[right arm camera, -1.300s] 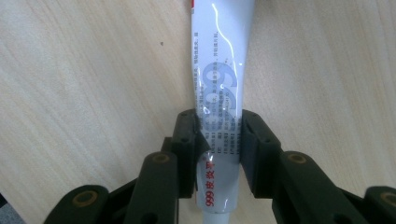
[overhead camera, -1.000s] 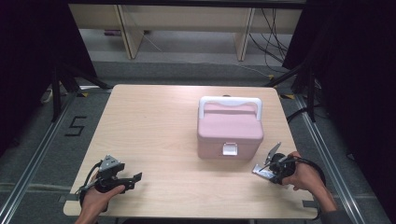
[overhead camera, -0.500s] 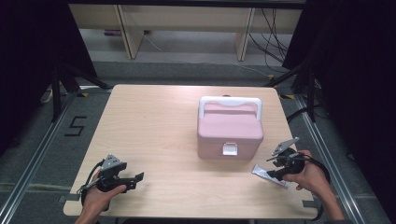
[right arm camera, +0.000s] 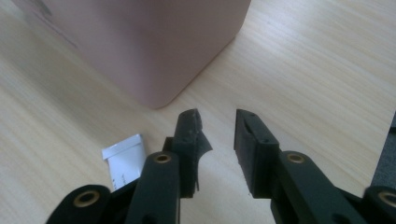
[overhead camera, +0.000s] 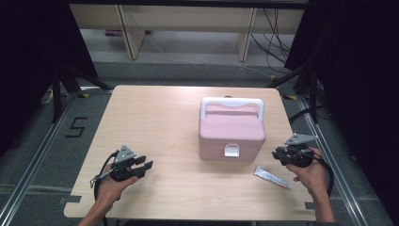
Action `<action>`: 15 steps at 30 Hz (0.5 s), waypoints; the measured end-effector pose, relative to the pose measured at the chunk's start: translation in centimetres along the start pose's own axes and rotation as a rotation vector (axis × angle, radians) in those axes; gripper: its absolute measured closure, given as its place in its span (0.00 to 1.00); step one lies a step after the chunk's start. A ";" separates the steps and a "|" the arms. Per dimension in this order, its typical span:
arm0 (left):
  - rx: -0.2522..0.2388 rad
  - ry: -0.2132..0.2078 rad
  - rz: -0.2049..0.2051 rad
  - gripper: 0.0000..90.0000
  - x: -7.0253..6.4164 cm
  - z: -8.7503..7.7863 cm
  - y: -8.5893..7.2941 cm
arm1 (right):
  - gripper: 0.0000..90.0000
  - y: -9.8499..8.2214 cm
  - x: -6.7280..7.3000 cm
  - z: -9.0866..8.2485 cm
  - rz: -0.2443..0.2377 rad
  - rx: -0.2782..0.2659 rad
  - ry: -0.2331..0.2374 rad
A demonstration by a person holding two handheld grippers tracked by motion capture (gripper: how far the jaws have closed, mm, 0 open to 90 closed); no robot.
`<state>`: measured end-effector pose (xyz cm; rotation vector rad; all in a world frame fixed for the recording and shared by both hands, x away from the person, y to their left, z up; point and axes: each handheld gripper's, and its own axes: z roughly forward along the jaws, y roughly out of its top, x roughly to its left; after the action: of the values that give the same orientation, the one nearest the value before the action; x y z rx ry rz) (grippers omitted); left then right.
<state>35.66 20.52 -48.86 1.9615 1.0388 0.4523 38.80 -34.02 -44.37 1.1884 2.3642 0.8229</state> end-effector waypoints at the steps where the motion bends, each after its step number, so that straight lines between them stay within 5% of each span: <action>1: -0.015 0.004 0.006 0.75 -0.2 0.1 0.2 | 0.89 0.0 0.0 0.0 0.000 0.000 0.000; 4: -0.020 0.031 0.094 0.89 -0.4 0.5 0.8 | 0.97 0.2 -0.4 0.5 -0.034 -0.030 -0.003; 7: -0.026 0.026 0.082 0.99 -0.6 1.0 1.3 | 1.00 0.4 -0.7 0.8 -0.009 -0.063 0.006; 10: -0.010 0.021 0.122 1.00 -0.8 2.0 2.3 | 1.00 0.8 -1.3 1.3 -0.007 -0.084 0.021; 15: -0.022 -0.018 0.129 1.00 -1.5 3.6 4.3 | 1.00 1.4 -2.3 2.8 0.025 -0.096 0.049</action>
<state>39.20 16.19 -47.27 2.0170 0.8950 0.5133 42.53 -34.29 -45.43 1.1732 2.3242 0.9735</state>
